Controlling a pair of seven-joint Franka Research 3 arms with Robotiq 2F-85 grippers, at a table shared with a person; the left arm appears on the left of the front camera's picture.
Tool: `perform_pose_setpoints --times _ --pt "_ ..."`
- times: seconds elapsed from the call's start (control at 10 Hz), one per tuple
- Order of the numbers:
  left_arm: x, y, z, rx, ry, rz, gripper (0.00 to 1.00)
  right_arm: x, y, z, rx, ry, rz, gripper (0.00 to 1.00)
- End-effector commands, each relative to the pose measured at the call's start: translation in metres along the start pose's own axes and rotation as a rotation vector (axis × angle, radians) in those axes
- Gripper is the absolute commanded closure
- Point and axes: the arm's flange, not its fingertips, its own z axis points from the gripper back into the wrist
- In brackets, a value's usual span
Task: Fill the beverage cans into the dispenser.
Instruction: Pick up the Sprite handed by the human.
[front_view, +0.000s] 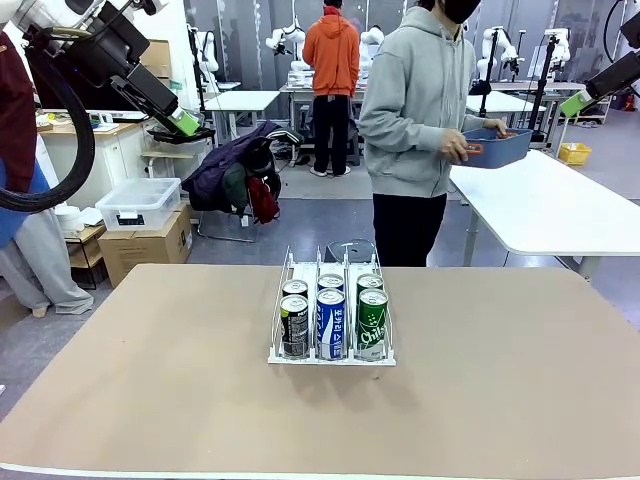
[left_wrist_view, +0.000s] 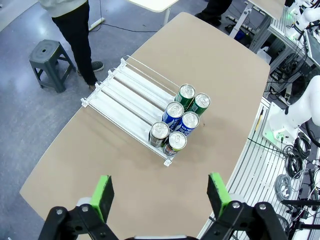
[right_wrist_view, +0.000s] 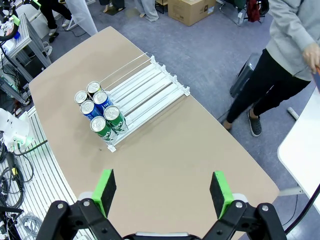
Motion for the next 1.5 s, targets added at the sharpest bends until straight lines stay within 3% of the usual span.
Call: perform_pose_setpoints --times 0.0,1.4 --pt "0.0002 0.0004 0.0022 -0.009 0.013 0.004 0.0 -0.0002 0.0027 -0.0001 0.005 0.0 0.003 0.0" --pt "0.0002 0.0004 0.0022 -0.009 0.013 0.004 0.0 -0.0002 0.0027 -0.0001 0.005 0.0 0.003 0.0"
